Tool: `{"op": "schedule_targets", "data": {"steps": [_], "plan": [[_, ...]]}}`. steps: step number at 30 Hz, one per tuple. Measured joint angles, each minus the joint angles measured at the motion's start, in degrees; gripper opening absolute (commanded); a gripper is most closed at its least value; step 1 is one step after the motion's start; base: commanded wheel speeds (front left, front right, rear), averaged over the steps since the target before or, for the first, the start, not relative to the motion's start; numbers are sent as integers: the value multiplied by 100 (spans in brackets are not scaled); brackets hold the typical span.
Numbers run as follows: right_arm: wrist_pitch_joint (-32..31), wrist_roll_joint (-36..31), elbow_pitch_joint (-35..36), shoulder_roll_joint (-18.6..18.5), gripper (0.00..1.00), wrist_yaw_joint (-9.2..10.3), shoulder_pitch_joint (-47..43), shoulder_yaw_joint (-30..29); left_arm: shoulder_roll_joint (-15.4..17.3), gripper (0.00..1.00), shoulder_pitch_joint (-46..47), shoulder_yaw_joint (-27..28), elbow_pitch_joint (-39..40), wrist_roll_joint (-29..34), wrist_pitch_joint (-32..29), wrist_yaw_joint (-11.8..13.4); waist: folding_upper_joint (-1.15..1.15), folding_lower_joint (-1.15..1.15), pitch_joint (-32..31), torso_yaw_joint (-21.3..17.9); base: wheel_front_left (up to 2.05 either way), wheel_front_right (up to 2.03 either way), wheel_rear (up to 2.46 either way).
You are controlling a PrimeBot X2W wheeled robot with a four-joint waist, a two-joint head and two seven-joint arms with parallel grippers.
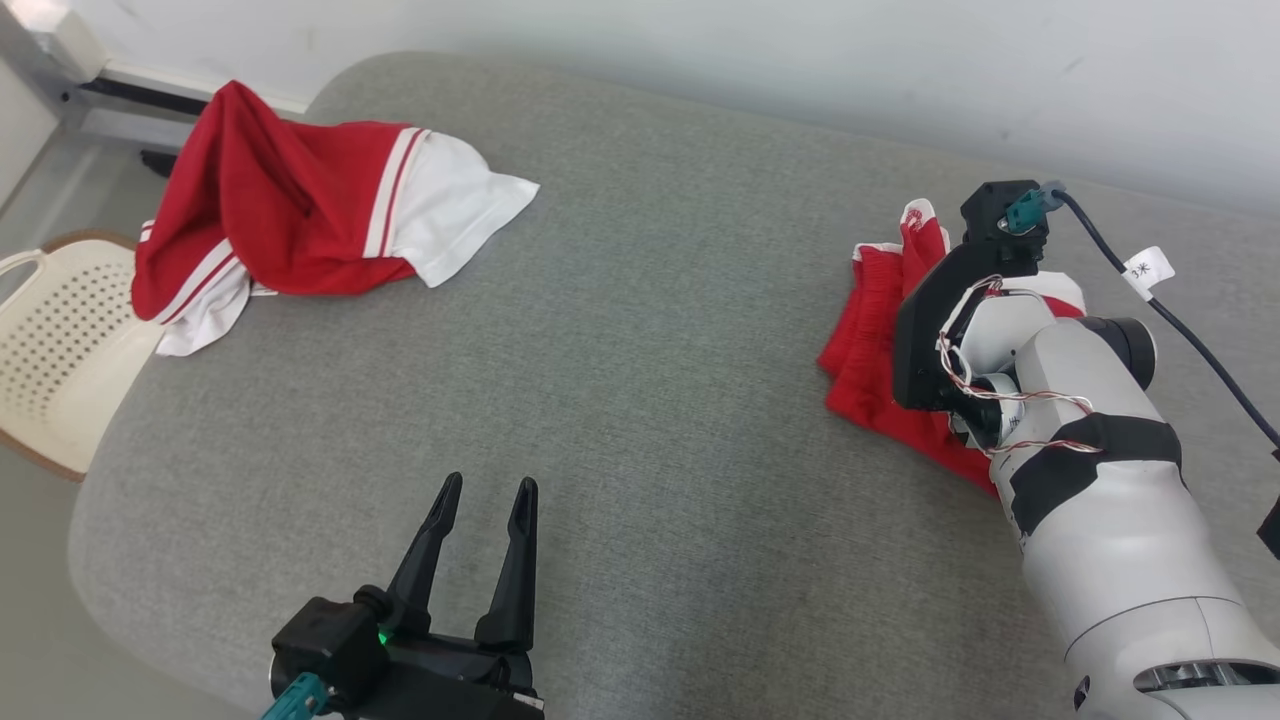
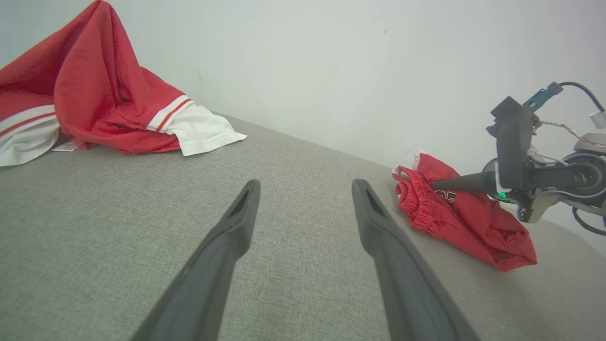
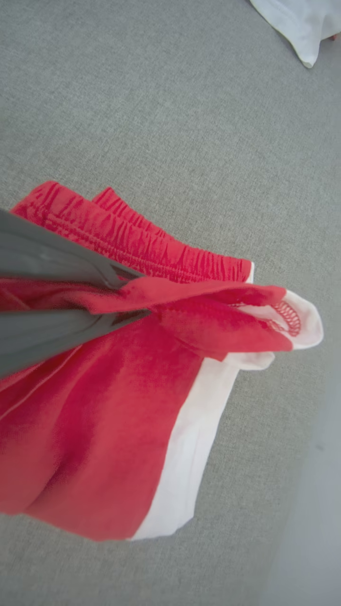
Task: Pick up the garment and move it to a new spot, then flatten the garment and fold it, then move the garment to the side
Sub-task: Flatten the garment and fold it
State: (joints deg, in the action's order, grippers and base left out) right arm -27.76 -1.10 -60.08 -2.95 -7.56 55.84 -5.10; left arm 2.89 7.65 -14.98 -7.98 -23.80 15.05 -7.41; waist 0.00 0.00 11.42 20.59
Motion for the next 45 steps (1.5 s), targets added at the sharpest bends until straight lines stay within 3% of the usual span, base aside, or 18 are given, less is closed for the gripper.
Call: {"op": "schedule_targets", "data": {"steps": [1, 2, 3, 4, 12, 16, 22, 23, 24, 25, 26, 31, 45], "plan": [[-3, 4, -22, 1, 0, 0, -2, 29, 0, 100, 0, -7, -1, -5, 0, 1, 0, 0, 15, 43, 0, 0, 0], [-2, 23, -41, 1, 25, 0, -3, 46, 0, 100, 0, -12, 0, -16, 0, 1, 0, 0, 32, 81, 0, 0, 0], [9, 82, -57, 2, 75, 0, -3, 77, 0, 100, 0, -19, 0, -29, 0, 2, 0, 0, 47, 111, 0, 0, 0], [56, 154, -67, 2, 100, 0, -3, 97, 0, 100, 0, -20, 0, -35, 0, 4, 0, 0, 64, 136, 0, 0, 0], [425, 942, 90, 5, 100, 0, 127, 316, -1, 100, -1, 53, 19, -16, 0, 35, 0, 0, 76, 37, 0, 0, 0], [657, 783, 459, -104, 100, 0, 142, 151, -1, 100, -14, 130, 62, 33, 0, 37, 0, 0, 28, -126, 0, 0, 0], [652, 260, 915, -636, 100, 1, -489, -118, -1, 100, -34, 162, 127, 98, 0, 37, 0, 0, -32, -361, 0, 0, 0], [624, 179, 968, -647, 93, 1, -626, -156, -1, 100, -33, 162, 131, 104, 0, 36, 0, 0, -34, -392, 0, 0, 0], [605, 130, 1027, -642, 61, 1, -760, -191, -1, 100, -33, 165, 135, 104, 0, 36, 0, 0, -31, -418, 0, 0, 0], [601, 86, 1096, -624, 39, 0, -890, -207, -1, 100, -32, 162, 137, 104, 0, 36, 0, 0, -24, -440, 0, 0, 0], [584, 73, 1147, -587, 0, 0, -1006, -218, -1, 100, -31, 160, 138, 105, 0, 36, 0, 0, -14, -456, 0, 0, 0], [524, 110, 1489, -282, 0, 0, -1421, -73, -1, 100, -16, 171, 135, 113, 0, 34, 0, 0, 42, -488, 0, 0, 0], [224, 12, 2238, -80, 0, 0, -1902, 937, -2, 100, -26, 132, 32, 120, 0, 27, 0, 0, -60, -226, 0, 0, 0]]}}
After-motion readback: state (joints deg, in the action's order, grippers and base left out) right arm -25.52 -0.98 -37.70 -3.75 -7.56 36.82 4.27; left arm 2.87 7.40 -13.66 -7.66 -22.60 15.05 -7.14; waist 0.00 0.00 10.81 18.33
